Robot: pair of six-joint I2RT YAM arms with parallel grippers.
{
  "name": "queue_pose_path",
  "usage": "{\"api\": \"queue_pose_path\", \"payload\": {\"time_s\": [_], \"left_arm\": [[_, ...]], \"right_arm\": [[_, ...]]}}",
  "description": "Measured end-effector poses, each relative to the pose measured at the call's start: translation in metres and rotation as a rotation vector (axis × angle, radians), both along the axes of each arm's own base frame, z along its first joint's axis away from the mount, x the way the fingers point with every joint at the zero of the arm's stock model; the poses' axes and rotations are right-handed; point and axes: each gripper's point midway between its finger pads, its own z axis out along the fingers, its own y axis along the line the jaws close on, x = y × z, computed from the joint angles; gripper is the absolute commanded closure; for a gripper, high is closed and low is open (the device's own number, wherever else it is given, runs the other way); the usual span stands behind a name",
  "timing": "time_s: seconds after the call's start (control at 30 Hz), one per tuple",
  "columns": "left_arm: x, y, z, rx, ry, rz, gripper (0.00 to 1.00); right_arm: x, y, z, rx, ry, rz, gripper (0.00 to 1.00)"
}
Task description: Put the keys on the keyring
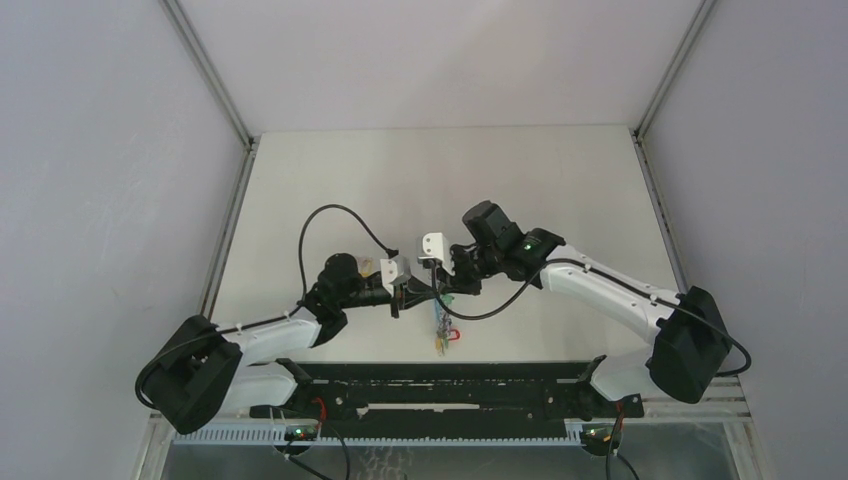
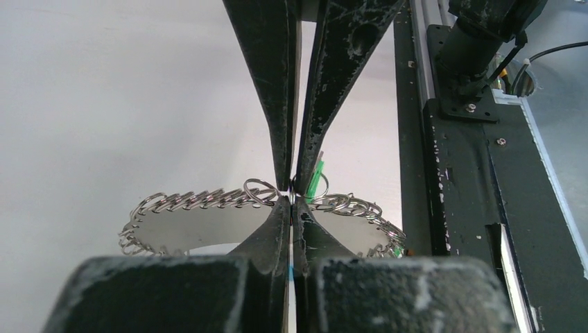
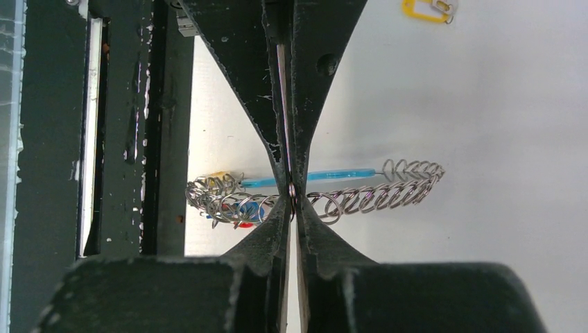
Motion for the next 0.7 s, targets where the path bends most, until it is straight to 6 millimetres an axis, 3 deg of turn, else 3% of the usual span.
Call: {"api": "queue_pose_path", "payload": {"time_s": [0.17, 0.23, 0.27, 0.4, 0.7], "left_arm": [[0.003, 0.001, 0.002, -0.003, -0.008, 0.020, 1.00], [0.005, 0.001, 0.002, -0.002, -0.009, 0.034, 1.00], [0.007, 0.002, 0.002, -0.002, -0.009, 0.041, 1.00], [0.010, 0.002, 0.004, -0.005, -0.013, 0.061, 1.00], [0.012, 0.001, 0.016, -0.052, -0.041, 0.071, 1.00]], "right_arm": [[0.006, -0.009, 0.013, 0.054, -0.040, -0.038, 0.79], [0.005, -0.015, 0.022, 0.097, -0.071, -0.061, 0.66], [0.005, -0.018, 0.026, 0.121, -0.090, -0.071, 0.64], [0.006, -0.023, 0.030, 0.178, -0.115, -0.106, 0.65], [0.013, -0.017, 0.018, 0.254, -0.062, -0.123, 0.71]]}}
